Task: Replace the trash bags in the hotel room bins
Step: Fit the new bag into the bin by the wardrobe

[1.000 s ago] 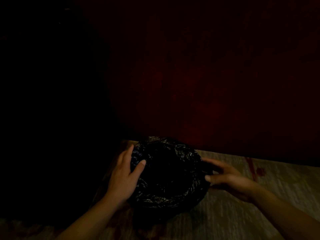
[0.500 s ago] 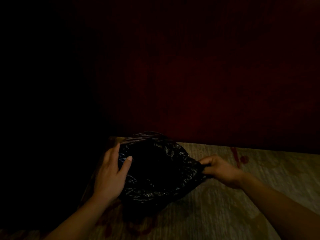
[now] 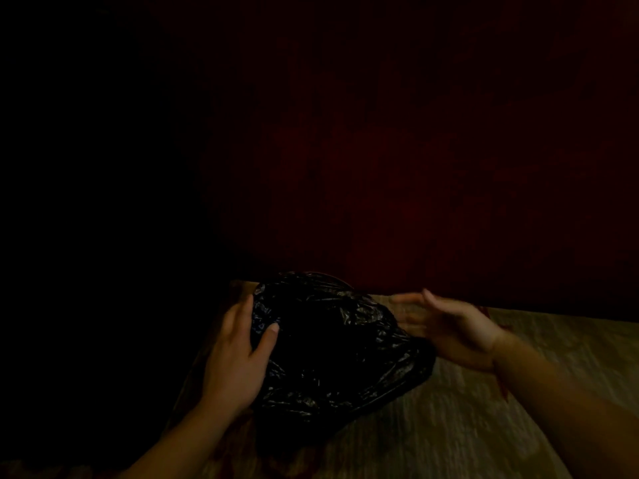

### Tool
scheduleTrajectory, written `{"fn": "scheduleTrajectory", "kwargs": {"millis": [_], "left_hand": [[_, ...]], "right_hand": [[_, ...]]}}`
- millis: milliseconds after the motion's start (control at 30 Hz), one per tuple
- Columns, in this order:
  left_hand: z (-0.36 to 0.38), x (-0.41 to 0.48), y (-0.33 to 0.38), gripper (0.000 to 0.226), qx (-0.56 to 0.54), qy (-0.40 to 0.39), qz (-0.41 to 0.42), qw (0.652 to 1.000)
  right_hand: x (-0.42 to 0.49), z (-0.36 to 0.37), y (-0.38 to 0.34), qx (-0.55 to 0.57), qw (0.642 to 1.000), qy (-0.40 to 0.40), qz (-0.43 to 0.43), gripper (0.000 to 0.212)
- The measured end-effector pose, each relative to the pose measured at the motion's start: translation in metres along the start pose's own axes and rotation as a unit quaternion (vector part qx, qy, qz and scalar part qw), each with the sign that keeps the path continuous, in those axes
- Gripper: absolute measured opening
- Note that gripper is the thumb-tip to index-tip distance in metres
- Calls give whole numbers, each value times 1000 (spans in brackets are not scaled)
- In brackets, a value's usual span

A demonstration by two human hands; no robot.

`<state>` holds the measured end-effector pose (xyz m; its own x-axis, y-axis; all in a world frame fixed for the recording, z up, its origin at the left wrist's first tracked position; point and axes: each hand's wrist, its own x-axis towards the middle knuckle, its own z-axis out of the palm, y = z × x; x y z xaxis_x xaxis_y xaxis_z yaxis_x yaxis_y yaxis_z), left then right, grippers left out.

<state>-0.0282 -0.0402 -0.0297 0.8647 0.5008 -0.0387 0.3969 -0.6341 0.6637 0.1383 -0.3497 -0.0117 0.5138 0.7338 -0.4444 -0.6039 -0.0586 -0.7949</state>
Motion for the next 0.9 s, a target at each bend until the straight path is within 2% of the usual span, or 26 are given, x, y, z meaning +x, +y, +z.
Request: {"fn": "scheduleTrajectory", "kwargs": {"millis": [33,67,133,167,233,333,400,467,533,600,667,700,833,900], "left_hand": [[0,0,0,81,3,1,3,1000],[1,0,0,81,10,2,7,1000],[1,-1,0,81,22,5,13,1000],[1,-1,0,81,23,5,14,1000],[0,0,0,83,20,2,12,1000],[-1,-1,0,86,22,-1,22,1000],[-1,-1,-1,85,24,2,34,999],[-1,0,-3,81,21,0,37,999],[-1,-1,-3,78,2,-4,39,999],[-3,-2,-3,78,-15,-5,32,999],[-3,-3,-1,78,-28,-3,15,999],[-3,-4,1,78,-31,-3,6,999],[-4,-9,0,77,-50,-8,-6,999],[-9,-6,-5,82,-22,-33,1,999]], "right_hand": [[5,12,-9,-98,994,41,-12,64],[12,25,-18,-217,972,84,-30,52],[30,47,-28,-417,896,131,-79,27],[41,53,-31,-477,863,137,-100,18],[61,58,-36,-505,836,165,-134,6],[88,54,-48,-395,862,270,-168,6],[104,44,-49,-414,846,310,-129,7],[109,33,-38,-506,810,286,-78,7],[105,22,-17,-556,793,242,-54,7],[94,18,8,-544,812,200,-67,14],[76,23,27,-454,872,160,-90,24],[68,23,34,-417,890,152,-101,27],[37,12,35,-392,900,166,-93,21],[23,8,28,-356,916,161,-92,22]]}}
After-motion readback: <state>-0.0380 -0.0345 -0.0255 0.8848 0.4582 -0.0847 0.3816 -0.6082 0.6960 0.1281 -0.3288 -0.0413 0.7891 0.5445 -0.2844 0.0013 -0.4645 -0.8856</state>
